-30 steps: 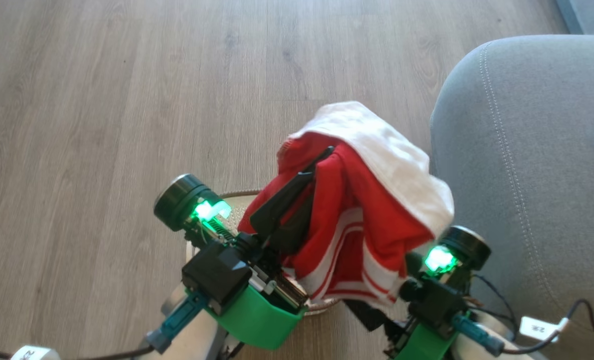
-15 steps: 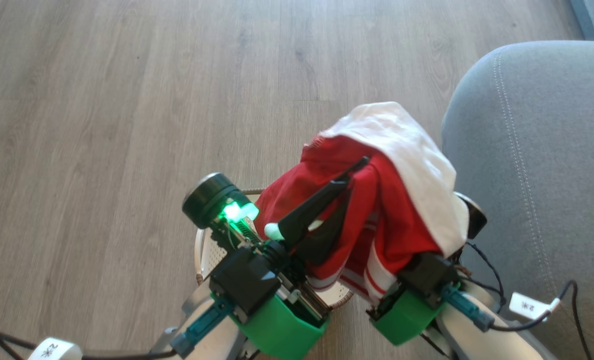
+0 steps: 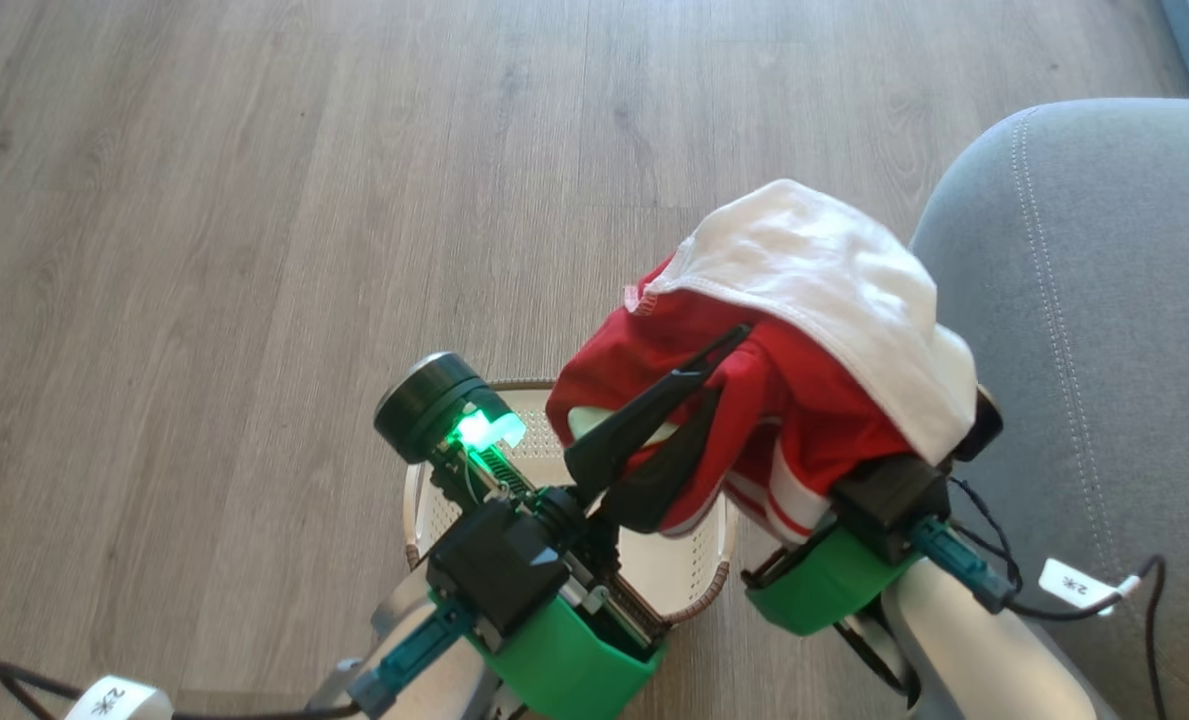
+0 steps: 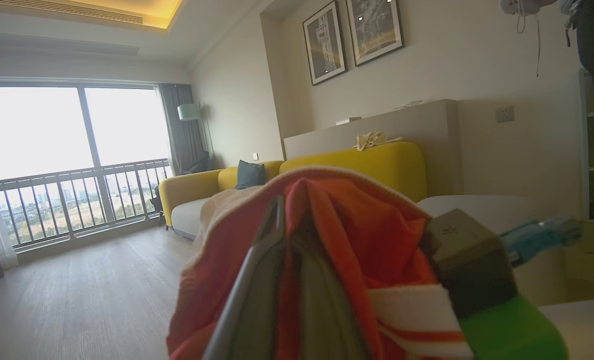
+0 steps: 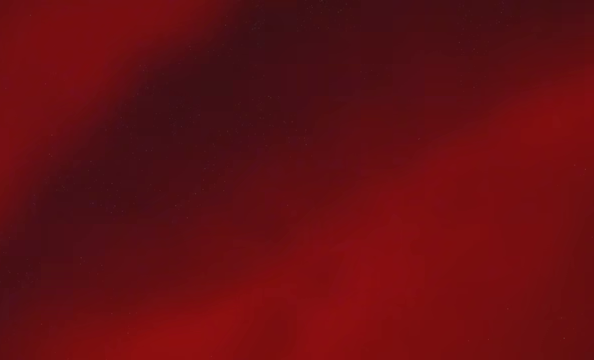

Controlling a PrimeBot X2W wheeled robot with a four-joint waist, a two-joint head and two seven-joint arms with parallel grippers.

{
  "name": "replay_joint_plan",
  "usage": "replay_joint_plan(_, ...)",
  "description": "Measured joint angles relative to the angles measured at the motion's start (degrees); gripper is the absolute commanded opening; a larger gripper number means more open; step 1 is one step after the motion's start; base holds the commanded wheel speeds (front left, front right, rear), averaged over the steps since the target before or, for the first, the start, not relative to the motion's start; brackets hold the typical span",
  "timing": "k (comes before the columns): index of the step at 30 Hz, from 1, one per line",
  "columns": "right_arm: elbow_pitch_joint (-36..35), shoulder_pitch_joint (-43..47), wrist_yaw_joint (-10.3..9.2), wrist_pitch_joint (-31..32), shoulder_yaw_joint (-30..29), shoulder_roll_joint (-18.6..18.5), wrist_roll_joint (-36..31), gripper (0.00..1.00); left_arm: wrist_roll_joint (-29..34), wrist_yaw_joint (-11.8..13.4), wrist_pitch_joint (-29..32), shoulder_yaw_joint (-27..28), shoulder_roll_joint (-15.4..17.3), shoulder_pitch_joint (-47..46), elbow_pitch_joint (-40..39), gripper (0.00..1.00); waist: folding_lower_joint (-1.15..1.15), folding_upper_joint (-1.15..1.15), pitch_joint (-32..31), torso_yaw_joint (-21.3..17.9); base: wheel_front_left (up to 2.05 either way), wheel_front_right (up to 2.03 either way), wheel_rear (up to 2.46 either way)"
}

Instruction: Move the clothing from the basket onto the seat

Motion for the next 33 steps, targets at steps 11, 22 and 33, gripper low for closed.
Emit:
replay_joint_plan(11,-2.99,2.26,0.0,0.01,-7.27,2.46,-0.12,0.0,0.02,0.0,0.0,0.0,0.0,-0.01,-0.01,0.0,0.0,0.0,0.23,-0.41,0.0,0.0,0.0)
replay_joint_plan(22,-5.28,2.33,0.0,0.01,-10.66,4.0,0.23,0.0,0.19,0.0,0.0,-0.7,0.0,-0.01,0.37,1.0,0.0,0.0,-0.18,-0.65,0.0,0.0,0.0)
replay_joint_plan(33,-7.13,2.68,0.0,0.0,-14.45,4.8,0.33,0.0,1.11,0.0,0.0,-0.52,0.1,0.14,2.23,1.0,0.0,0.0,-0.09,-0.89,0.0,0.0,0.0)
